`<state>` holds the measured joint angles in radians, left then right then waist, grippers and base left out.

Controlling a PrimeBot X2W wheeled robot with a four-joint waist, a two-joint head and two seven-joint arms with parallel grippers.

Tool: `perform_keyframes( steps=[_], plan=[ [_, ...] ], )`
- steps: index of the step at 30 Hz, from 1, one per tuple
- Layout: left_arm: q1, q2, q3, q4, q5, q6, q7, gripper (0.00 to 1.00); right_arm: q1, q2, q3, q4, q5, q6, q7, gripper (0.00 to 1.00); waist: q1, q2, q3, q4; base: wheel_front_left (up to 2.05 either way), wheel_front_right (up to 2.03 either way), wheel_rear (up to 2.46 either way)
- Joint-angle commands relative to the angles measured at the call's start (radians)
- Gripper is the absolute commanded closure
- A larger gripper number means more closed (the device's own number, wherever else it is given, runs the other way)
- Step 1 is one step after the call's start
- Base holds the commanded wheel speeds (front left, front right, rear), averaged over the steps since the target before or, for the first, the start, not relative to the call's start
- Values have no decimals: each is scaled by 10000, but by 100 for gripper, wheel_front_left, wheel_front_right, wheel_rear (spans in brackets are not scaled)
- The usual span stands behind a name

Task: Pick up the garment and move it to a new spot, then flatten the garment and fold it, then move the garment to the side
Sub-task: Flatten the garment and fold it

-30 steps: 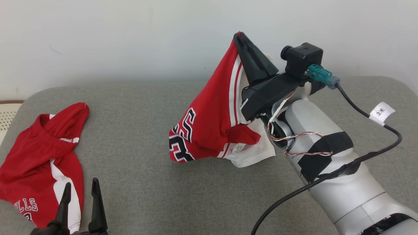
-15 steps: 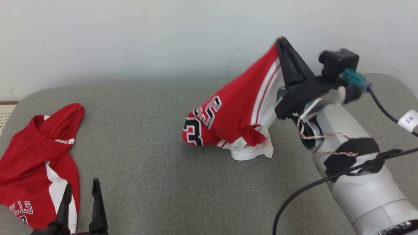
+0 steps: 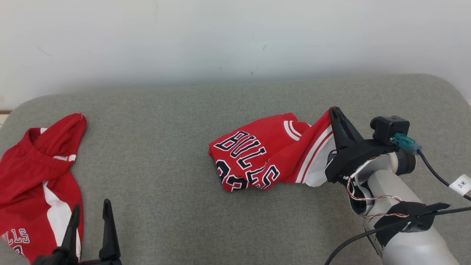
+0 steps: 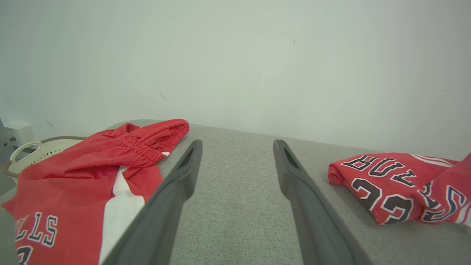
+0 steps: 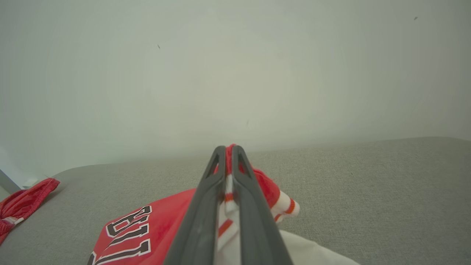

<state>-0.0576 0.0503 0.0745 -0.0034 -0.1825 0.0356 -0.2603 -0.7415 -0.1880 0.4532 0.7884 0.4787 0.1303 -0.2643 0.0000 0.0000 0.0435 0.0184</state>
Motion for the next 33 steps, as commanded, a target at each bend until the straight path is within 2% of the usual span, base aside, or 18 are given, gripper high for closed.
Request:
perform_keyframes(
  steps=[1, 11, 22, 33],
  plan=[
    [-42, 3, 14, 0, 75, -54, -28, 0, 167, -2, -26, -207, -23, 8, -29, 100, 0, 0, 58, -84, 0, 0, 0],
    [-149, 3, -30, 113, 103, -71, -29, 0, 39, 348, 458, -1475, -339, 6, -29, 100, 0, 0, 35, -171, 0, 0, 0],
    [-23, 3, -118, 192, 49, -68, -29, 0, -646, 956, 1589, -2756, -26, 6, -29, 100, 0, 0, -210, 234, 0, 0, 0],
    [141, 3, -102, 200, 130, -41, -29, 0, -987, 1177, 1444, -3767, -8, 6, -29, 100, 0, 0, -439, 330, 0, 0, 0]
  ],
)
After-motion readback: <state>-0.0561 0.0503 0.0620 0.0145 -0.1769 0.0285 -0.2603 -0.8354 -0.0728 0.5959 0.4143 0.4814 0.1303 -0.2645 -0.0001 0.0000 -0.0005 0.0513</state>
